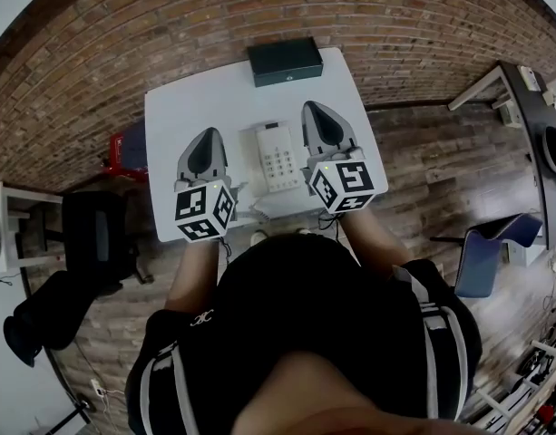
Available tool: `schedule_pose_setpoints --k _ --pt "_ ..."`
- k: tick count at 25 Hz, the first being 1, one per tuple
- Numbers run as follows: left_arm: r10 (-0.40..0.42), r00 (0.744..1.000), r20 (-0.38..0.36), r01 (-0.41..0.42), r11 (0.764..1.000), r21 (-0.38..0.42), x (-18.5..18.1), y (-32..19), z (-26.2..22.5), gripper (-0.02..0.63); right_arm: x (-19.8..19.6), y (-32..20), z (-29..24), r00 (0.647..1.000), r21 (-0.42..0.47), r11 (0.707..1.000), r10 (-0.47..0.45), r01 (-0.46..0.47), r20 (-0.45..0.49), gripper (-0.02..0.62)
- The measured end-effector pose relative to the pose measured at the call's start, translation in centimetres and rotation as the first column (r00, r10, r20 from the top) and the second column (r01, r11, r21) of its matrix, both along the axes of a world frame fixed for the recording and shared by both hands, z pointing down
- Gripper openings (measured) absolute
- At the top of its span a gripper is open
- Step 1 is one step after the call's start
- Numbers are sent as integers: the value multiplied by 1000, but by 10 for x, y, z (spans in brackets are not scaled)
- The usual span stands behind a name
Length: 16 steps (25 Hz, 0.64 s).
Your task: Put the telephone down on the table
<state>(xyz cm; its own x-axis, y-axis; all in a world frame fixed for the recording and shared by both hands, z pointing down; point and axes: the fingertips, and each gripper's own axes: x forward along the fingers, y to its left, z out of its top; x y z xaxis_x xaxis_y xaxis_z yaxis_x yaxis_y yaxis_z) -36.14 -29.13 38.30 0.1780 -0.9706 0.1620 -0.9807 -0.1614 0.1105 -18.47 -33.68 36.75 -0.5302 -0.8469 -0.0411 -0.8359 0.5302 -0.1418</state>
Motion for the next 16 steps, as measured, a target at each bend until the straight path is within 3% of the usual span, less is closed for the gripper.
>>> schedule_pose_setpoints --k 16 --pt "-21 1000 -2 21 999 -42 -13 4 8 3 -2 8 9 999 15 1000 13 -12 -36 -2"
